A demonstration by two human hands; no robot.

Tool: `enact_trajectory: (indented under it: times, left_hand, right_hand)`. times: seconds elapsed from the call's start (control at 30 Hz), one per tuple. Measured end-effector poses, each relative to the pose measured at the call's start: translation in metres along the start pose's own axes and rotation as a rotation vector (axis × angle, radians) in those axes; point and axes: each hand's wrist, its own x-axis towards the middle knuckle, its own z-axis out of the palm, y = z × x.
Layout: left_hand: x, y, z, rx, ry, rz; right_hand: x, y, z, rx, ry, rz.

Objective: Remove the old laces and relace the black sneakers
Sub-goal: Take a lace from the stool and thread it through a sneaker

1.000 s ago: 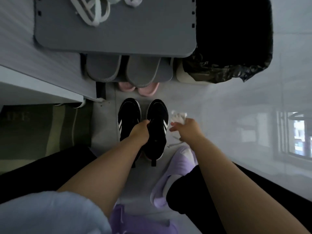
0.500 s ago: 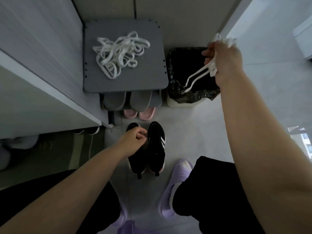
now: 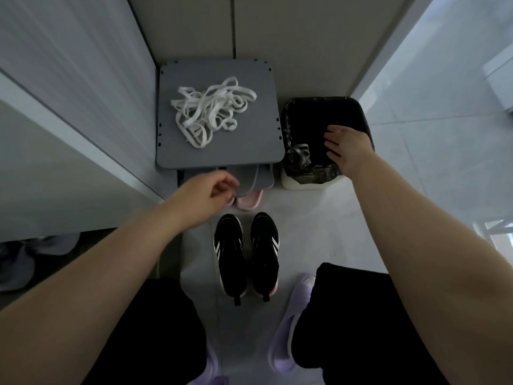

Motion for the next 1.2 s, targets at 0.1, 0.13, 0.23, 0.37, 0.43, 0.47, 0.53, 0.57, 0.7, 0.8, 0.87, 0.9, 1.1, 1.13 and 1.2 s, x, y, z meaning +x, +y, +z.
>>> enact_trajectory:
  times: [0.1, 0.13, 0.23, 0.37, 0.43, 0.47, 0.53, 0.57, 0.7, 0.8, 0.87, 0.9, 1.1, 1.13, 1.2]
  left_hand:
    - [0.007, 0.004, -0.008, -0.115, 0.229, 0.017]
    - [0.009, 0.005, -0.010, -0.129, 0.285, 0.015]
    - [0.014, 0.006, -0.016, -0.138, 0.384, 0.009]
    - [0.015, 0.002, -0.017, -0.158, 0.422, -0.032]
    - [0.015, -0.001, -0.016, -0.184, 0.415, -0.060]
    - [0.016, -0.003, -0.015, -0.202, 0.409, -0.076]
    - [0.017, -0.005, -0.012, -0.231, 0.392, -0.115]
    - [0.017, -0.006, -0.011, -0.235, 0.385, -0.123]
    - [0.025, -0.003, -0.012, -0.198, 0.430, -0.070]
    - [0.039, 0.012, -0.023, -0.404, 0.514, -0.032]
    - [0.046, 0.025, -0.028, -0.543, 0.436, -0.054]
    - [0.049, 0.030, -0.030, -0.695, 0.347, -0.085]
    - [0.057, 0.049, -0.044, -1.601, -0.087, -0.101]
    - [0.057, 0.052, -0.049, -1.634, -0.091, -0.068]
    - [0.054, 0.060, -0.064, -1.716, -0.014, -0.037]
  right_hand:
    - [-0.015, -0.002, 0.039, -0.166, 0.120, -0.214]
    - [-0.020, -0.002, 0.056, -0.273, 0.116, -0.314]
    - [-0.036, 0.001, 0.105, -0.630, -0.046, -0.613]
    - [-0.028, 0.017, 0.156, -1.067, -0.174, -0.699]
    - [-0.019, 0.023, 0.169, -1.166, -0.164, -0.657]
    - [-0.015, 0.025, 0.173, -1.201, -0.147, -0.641]
    - [-0.006, 0.028, 0.177, -1.269, -0.103, -0.633]
    - [-0.004, 0.027, 0.177, -1.290, -0.072, -0.645]
    - [-0.007, -0.004, 0.170, -1.000, -0.003, -0.745]
    - [-0.041, -0.057, 0.159, -0.591, -0.103, -0.843]
    - [-0.075, -0.088, 0.149, -0.345, -0.209, -0.911]
    - [-0.091, -0.097, 0.143, -0.199, -0.271, -0.902]
    - [-0.151, -0.058, 0.086, 0.576, -0.505, -0.333]
    - [-0.153, -0.040, 0.075, 0.549, -0.407, -0.273]
    - [-0.150, -0.003, 0.054, 0.361, -0.138, -0.195]
